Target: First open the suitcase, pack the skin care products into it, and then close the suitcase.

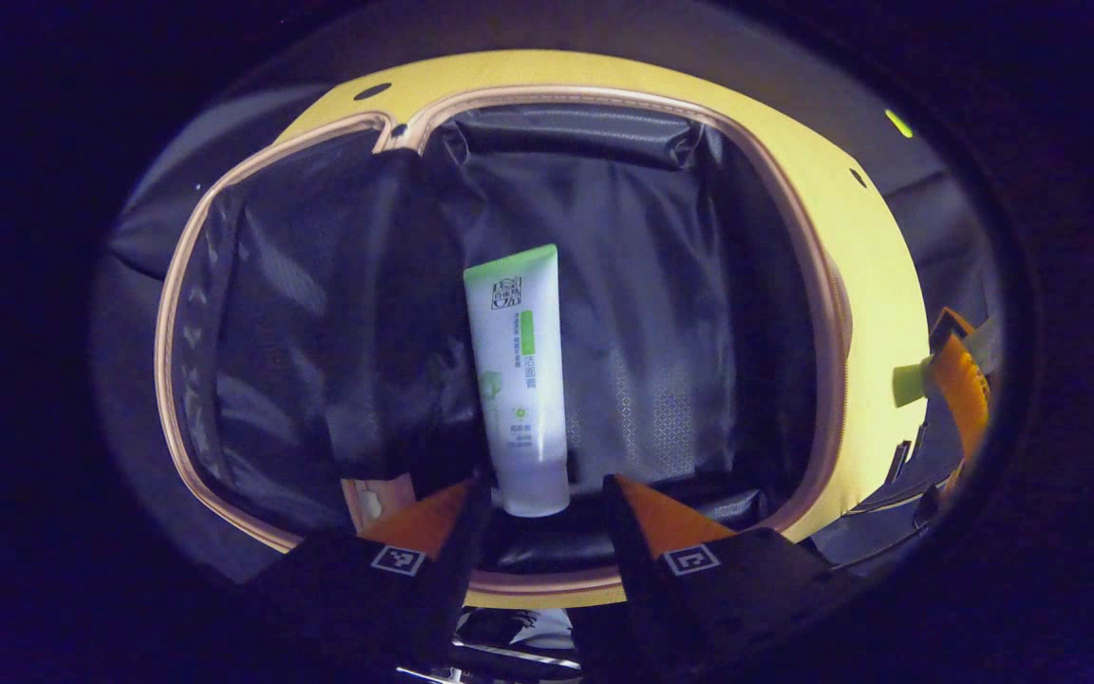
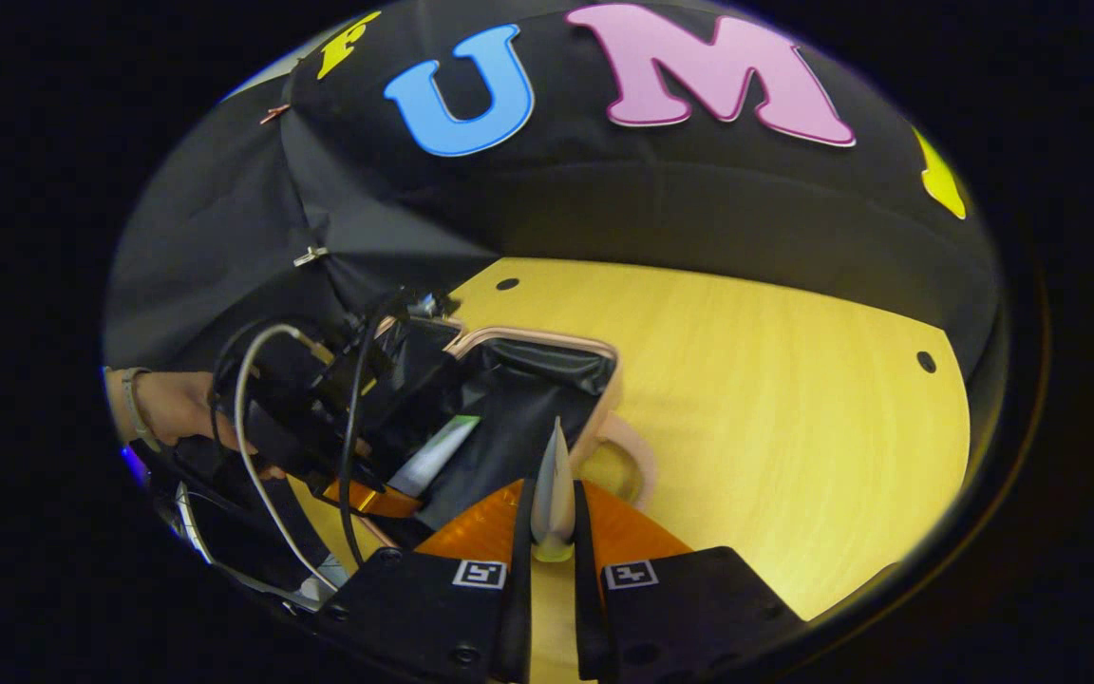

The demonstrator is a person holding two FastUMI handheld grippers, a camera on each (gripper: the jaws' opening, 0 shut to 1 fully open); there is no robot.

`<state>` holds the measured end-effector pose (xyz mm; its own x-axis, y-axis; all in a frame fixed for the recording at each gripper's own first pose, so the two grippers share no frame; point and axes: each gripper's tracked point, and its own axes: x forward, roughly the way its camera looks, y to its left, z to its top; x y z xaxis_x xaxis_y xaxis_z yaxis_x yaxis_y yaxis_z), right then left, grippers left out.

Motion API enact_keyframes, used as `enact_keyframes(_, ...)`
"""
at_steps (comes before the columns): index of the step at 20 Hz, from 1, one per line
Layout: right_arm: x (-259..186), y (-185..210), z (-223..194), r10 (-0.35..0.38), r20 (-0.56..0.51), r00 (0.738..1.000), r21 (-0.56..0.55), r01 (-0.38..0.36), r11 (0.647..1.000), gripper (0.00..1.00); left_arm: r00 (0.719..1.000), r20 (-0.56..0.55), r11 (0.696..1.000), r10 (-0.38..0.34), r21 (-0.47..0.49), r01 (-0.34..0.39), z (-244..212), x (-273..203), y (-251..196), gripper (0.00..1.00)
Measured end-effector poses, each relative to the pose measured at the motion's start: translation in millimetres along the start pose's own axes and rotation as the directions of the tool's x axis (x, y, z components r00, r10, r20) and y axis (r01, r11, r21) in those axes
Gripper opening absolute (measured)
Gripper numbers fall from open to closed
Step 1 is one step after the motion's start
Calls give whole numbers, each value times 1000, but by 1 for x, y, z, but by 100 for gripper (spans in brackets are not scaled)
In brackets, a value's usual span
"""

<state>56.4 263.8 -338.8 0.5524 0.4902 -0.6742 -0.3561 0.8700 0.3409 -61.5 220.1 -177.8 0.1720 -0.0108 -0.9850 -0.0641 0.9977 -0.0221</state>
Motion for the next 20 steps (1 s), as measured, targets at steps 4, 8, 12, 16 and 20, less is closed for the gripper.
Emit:
enact_keyframes(4, 46, 53, -16, 69, -123, 990, 47, -64, 997, 23, 983, 181, 998, -37, -36, 44, 10, -53, 30, 84)
enact_keyframes(8, 83, 65, -58, 97, -359, 928, 236, -10, 972, 23, 953, 299, 988, 40, -155, 7, 3, -93, 127, 86)
enact_keyframes(12, 109, 65, -84, 56, -462, 885, 342, 120, 932, 28, 934, 320, 938, 160, -344, -43, -23, -119, 248, 91)
enact_keyframes(16, 91, 81, -58, 63, -364, 929, 353, 74, 933, 77, 916, 334, 860, 220, -510, -20, -30, -132, 344, 91)
enact_keyframes(20, 43, 72, -20, 32, -222, 975, 339, 47, 940, 98, 899, 416, 718, 140, -668, 197, -12, -131, 380, 92)
